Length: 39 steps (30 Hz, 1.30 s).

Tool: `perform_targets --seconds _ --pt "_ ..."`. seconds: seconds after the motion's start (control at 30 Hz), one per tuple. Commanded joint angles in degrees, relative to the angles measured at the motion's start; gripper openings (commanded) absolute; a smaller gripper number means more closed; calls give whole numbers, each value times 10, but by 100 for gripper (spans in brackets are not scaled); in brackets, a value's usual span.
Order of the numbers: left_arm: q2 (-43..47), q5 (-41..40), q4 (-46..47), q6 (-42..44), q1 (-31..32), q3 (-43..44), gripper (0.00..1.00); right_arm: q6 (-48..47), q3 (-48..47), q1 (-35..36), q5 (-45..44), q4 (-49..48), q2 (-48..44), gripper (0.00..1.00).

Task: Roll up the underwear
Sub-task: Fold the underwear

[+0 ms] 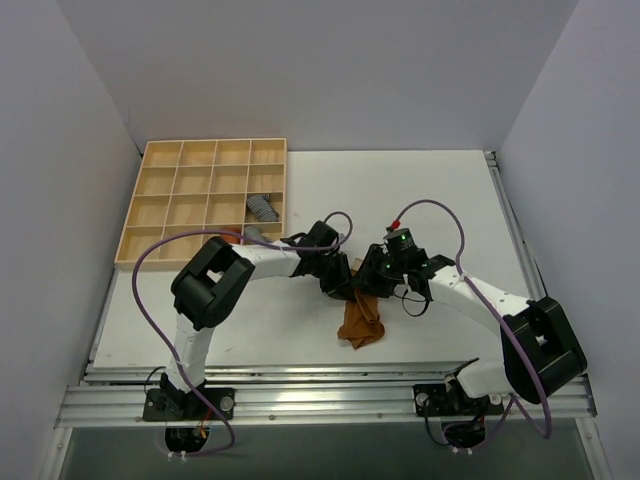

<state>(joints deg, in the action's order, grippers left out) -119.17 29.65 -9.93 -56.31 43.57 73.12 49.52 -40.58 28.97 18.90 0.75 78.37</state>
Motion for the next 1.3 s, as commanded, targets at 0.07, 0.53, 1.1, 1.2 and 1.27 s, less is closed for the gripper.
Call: perform_targets --seconds 0.07,0.53,1.1,1.2,1.27 --pt "21 -47 -49 12 -14 15 34 -5 6 8 28 -34 4 36" --pt "73 -84 -97 -7 -26 -25 43 -14 -2 10 33 -54 31 35" --pt "17 -70 -74 20 -34 -24 41 -176 -56 -68 29 99 -1 48" --pt "16 -71 -73 20 -34 -25 41 -183 -34 -78 30 93 -8 50" --pt "15 -68 -73 21 -33 -25 41 -186 -14 -87 29 91 -13 54"
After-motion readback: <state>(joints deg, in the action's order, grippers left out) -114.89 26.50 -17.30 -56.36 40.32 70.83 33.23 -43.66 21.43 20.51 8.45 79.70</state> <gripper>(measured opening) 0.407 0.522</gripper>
